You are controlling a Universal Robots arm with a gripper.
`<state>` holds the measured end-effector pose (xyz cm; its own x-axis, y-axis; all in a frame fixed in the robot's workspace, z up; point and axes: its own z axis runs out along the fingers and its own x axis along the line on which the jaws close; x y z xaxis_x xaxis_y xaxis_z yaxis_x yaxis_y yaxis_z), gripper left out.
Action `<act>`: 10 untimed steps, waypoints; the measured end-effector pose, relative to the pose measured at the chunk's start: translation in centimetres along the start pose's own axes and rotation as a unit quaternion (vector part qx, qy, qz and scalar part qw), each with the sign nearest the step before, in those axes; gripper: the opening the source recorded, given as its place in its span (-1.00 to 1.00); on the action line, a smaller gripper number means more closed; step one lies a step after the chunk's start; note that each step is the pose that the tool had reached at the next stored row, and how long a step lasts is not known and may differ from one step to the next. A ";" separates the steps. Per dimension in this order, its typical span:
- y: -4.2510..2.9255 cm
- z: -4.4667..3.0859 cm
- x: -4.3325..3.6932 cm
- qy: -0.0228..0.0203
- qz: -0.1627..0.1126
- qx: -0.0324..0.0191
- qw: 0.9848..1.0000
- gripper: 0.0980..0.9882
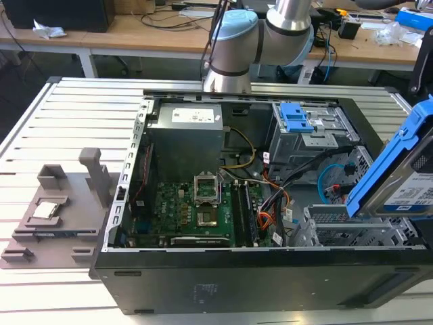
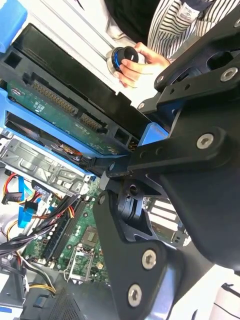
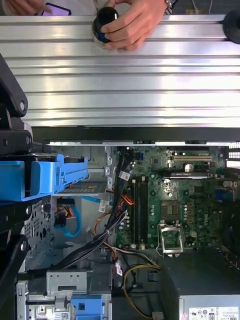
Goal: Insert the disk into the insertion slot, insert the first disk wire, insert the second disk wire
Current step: 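Insert the disk into the insertion slot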
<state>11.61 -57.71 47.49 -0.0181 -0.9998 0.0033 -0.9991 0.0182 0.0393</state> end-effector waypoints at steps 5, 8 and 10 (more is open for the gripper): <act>-0.01 0.40 0.00 0.000 0.000 0.000 1.000 -0.40; -0.02 0.62 0.00 0.000 0.000 0.000 1.000 -0.40; -0.03 0.80 0.00 0.000 0.000 0.000 1.000 -0.40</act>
<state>11.61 -57.71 46.68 -0.0181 -0.9998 0.0033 -0.9991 0.0182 0.0393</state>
